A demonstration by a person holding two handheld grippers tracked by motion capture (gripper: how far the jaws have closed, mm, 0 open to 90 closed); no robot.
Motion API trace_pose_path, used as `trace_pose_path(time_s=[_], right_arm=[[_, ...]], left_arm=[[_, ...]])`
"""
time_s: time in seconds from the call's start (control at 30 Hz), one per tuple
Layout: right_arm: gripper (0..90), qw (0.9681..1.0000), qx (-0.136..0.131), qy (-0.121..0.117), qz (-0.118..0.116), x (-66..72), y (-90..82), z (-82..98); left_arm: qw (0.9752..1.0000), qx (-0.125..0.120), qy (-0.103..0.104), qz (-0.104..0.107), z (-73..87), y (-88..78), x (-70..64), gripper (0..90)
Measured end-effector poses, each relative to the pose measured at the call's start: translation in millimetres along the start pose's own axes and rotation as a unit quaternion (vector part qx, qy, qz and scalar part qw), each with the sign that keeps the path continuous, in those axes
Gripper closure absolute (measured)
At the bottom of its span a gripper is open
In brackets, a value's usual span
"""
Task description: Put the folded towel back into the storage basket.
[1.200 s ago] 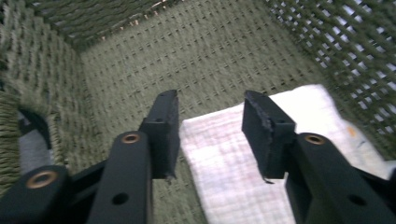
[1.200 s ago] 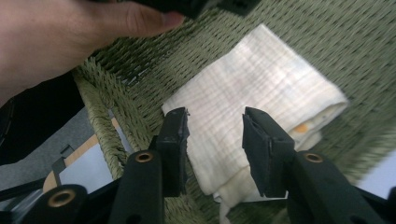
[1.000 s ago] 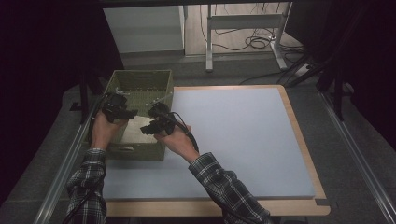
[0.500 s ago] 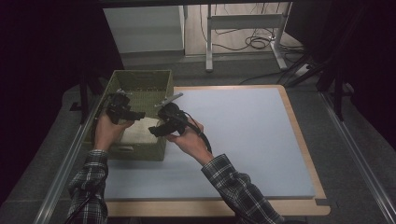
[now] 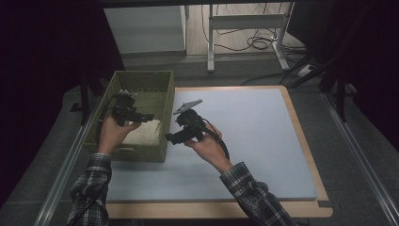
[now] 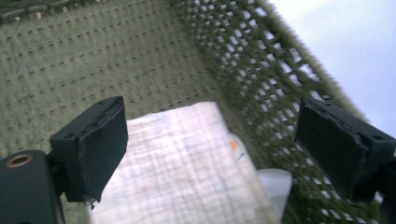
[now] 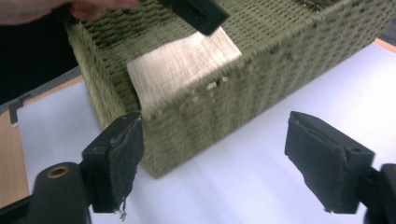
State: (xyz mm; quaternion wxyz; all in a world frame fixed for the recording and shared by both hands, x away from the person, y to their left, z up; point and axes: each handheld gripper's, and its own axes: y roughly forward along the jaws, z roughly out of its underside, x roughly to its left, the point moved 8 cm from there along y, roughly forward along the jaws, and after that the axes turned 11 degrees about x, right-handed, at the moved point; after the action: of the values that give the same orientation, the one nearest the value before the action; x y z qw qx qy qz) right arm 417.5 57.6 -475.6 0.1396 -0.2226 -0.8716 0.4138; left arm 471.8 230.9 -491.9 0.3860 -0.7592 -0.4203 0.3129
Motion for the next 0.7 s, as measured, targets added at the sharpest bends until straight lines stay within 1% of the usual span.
trace_pose_path(time_s=[0.07,0.2,0.27,0.37,0.47,0.57,0.7], right_arm=[[18.1,1.0000,0.001,0.000,0.002,-2.1,-1.8,6.5],[15.8,1.0000,0.005,0.004,-0.002,-5.5,-6.7,20.4],[15.1,1.0000,0.006,0.003,-0.003,-7.4,-9.1,28.3],[14.3,1.0000,0.008,-0.001,0.005,-10.9,-13.4,40.7],[13.2,1.0000,0.007,0.000,0.005,-14.0,-18.7,53.4],[12.8,0.9999,0.004,0.000,0.010,-18.0,-25.7,66.3],[12.0,0.9999,-0.003,0.006,0.013,-23.4,-36.1,83.6]], left_arm=[[1.0000,-0.002,0.003,0.002,-0.8,-2.0,-4.1,8.7],[0.9999,-0.009,0.009,0.007,-2.1,-5.5,-14.2,7.4],[0.9997,-0.012,0.018,0.013,-2.2,-6.8,-21.5,6.3],[0.9993,-0.018,0.031,0.014,-3.2,-9.0,-33.8,4.9],[0.9985,-0.024,0.045,0.019,-4.4,-11.0,-49.0,4.2],[0.9972,-0.033,0.059,0.031,-5.1,-12.6,-67.4,3.5],[0.9945,-0.044,0.080,0.050,-3.4,-12.4,-96.2,2.9]])
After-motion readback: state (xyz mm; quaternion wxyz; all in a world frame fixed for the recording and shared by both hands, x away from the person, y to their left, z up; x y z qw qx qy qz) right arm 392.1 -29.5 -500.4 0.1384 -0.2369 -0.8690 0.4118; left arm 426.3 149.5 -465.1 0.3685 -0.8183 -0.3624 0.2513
